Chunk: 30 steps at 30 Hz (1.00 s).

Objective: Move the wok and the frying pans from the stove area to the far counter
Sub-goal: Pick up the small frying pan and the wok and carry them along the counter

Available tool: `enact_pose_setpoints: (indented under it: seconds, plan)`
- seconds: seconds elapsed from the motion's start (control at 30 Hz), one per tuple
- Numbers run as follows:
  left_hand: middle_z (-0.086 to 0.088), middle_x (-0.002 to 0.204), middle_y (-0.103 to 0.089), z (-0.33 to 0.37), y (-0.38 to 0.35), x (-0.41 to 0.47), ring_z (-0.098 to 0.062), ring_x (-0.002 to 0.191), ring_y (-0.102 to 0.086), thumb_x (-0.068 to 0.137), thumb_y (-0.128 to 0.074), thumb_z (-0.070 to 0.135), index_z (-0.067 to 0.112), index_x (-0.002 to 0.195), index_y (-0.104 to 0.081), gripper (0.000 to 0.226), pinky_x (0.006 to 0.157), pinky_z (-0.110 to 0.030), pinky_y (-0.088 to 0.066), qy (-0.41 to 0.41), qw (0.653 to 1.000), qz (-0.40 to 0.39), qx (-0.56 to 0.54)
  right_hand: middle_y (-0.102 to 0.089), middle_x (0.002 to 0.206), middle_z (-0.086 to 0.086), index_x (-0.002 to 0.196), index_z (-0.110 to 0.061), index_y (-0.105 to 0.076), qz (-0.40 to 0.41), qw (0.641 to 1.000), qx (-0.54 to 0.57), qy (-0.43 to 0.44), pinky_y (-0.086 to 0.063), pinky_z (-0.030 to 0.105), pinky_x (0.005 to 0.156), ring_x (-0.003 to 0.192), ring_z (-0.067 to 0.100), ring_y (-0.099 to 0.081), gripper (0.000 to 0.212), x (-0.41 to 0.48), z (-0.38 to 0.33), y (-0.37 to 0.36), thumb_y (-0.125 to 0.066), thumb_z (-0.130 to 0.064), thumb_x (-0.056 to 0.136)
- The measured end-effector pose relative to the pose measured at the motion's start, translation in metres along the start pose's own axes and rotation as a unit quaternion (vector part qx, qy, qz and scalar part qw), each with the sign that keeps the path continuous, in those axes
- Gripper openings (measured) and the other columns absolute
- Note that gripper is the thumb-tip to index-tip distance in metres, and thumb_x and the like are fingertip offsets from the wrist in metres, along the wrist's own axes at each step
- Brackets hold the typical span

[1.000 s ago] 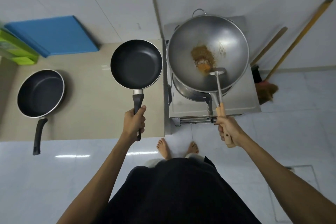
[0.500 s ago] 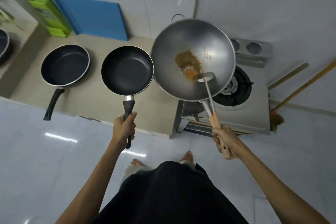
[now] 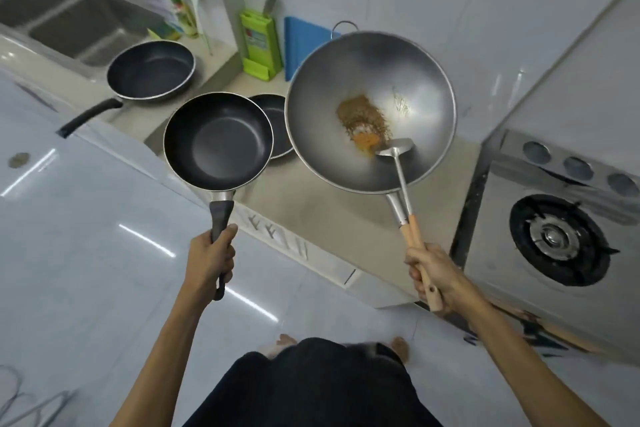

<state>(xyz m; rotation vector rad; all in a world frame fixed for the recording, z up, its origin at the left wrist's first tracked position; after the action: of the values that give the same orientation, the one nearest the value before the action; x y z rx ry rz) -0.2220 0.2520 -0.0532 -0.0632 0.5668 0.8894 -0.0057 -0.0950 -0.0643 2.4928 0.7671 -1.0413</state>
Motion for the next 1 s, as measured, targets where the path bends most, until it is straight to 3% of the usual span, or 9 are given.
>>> enact_pose_setpoints:
  seconds: [0.23, 0.73, 1.0]
  plan:
    - [0.001, 0.051, -0.036, 0.02, 0.11, 0.048, -0.015, 0.04, -0.03, 0.094, -0.065, 0.032, 0.016, 0.072, -0.039, 0.038, 0.038, -0.026, -0.032, 0.022, 0.997, 0.05, -0.053, -0.038, 0.055, 0.006, 0.08, -0.012, -0.042, -0.06, 0.998, -0.022, -0.025, -0.025, 0.019, 0.039, 0.035, 0.015, -0.029, 0.016, 0.021, -0.061, -0.111, -0.053, -0.005, 0.089]
    - [0.007, 0.051, -0.029, 0.066, 0.291, 0.188, -0.012, 0.04, -0.024, 0.094, -0.065, 0.031, 0.022, 0.073, -0.034, 0.038, 0.037, -0.023, -0.027, 0.052, 0.978, 0.161, -0.123, -0.041, 0.05, 0.003, 0.078, -0.015, -0.042, -0.158, 0.976, -0.146, -0.024, -0.027, 0.019, 0.038, 0.032, 0.015, -0.031, 0.015, 0.161, -0.243, -0.341, -0.054, -0.011, 0.086]
    - [0.007, 0.05, -0.033, 0.074, 0.415, 0.257, -0.011, 0.04, -0.027, 0.094, -0.065, 0.032, 0.02, 0.073, -0.038, 0.036, 0.039, -0.023, -0.027, 0.045, 0.971, 0.19, -0.141, -0.042, 0.048, 0.002, 0.07, -0.015, -0.046, -0.151, 0.97, -0.192, -0.008, -0.027, 0.018, 0.037, 0.031, 0.015, -0.033, 0.018, 0.203, -0.322, -0.487, -0.054, -0.012, 0.086]
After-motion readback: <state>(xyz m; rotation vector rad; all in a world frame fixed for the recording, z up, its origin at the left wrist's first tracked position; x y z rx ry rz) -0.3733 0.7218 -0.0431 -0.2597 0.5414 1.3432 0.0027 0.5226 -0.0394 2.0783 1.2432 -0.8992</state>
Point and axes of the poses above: each hand's wrist, its own x-axis towards the middle knuckle, its own y-axis out of the back of the hand, z = x × y, the point moved 4 cm from there along x, towards the middle knuckle
